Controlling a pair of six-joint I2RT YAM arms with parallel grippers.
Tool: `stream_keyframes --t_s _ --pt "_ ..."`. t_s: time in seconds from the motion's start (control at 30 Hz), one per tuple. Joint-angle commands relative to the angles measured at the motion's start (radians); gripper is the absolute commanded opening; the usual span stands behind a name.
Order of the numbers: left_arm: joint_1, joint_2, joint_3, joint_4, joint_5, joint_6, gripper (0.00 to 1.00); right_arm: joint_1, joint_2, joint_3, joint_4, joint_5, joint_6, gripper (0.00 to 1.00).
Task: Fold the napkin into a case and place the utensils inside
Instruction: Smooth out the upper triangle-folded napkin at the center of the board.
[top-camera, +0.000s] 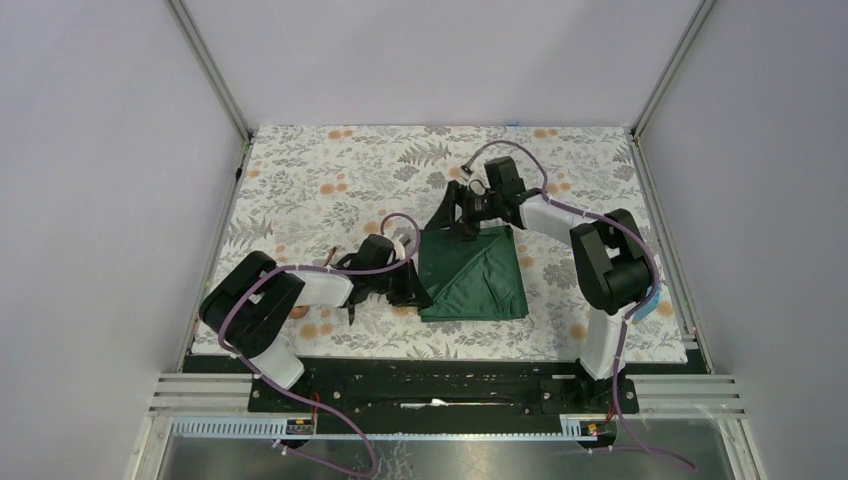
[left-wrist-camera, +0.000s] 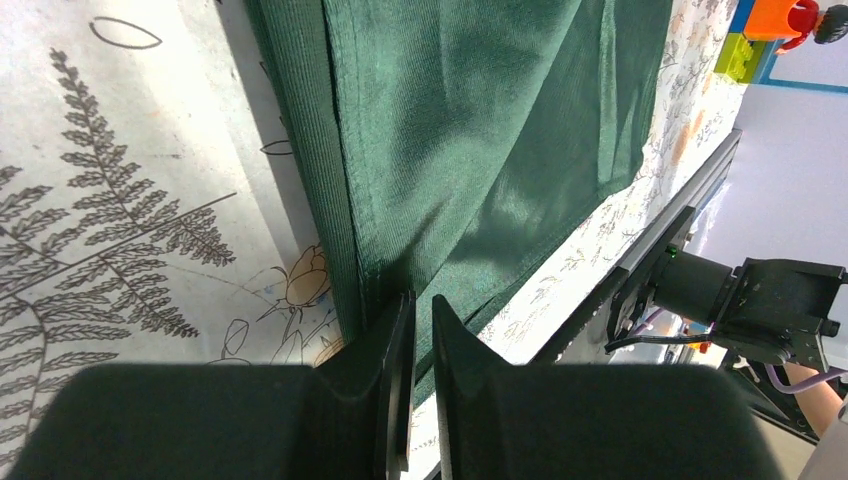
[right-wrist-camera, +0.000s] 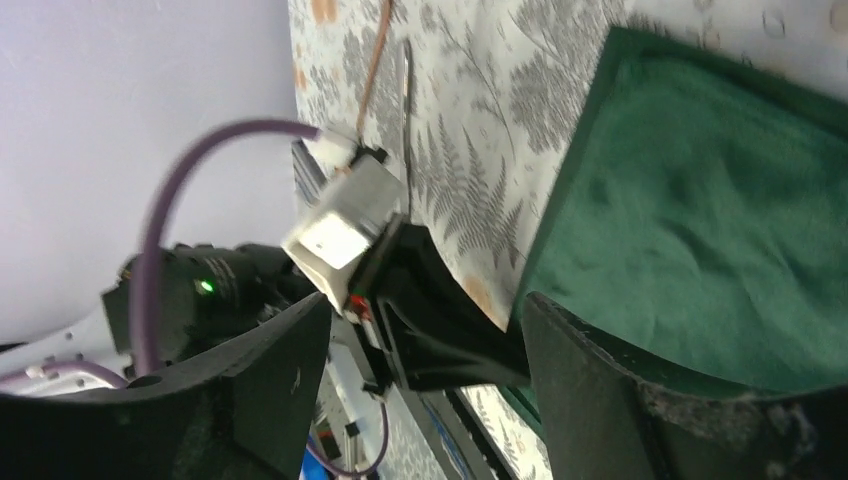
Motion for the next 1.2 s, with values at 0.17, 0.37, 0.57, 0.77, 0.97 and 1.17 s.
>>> stream_keyframes --t_s 0.17,0.37,0.57,0.77,0.97,1.17 --pt "0.007 0.014 -0.063 0.073 -0.019 0.008 0.15 -0.007 -0.008 -0.259 0.341 -0.190 0.047 0.77" --pt "0.007 0.006 -0.081 0.085 -0.017 0.000 0.14 -0.050 0.039 -0.281 0.344 -0.181 0.006 0.77" --pt "0.007 -0.013 -0.102 0.096 -0.016 -0.015 0.13 -0.155 0.090 -0.322 0.379 -0.187 -0.032 0.77" --pt "0.007 -0.011 -0.101 0.089 -0.010 -0.011 0.12 -0.273 0.137 -0.278 0.368 -0.187 -0.034 0.77" --pt "0.007 -0.014 -0.105 0.082 -0.009 -0.008 0.12 -0.370 0.170 -0.212 0.337 -0.164 -0.035 0.78" --pt "0.007 -0.034 -0.087 0.047 0.002 0.003 0.13 -0.396 0.186 -0.123 0.260 -0.140 -0.040 0.79"
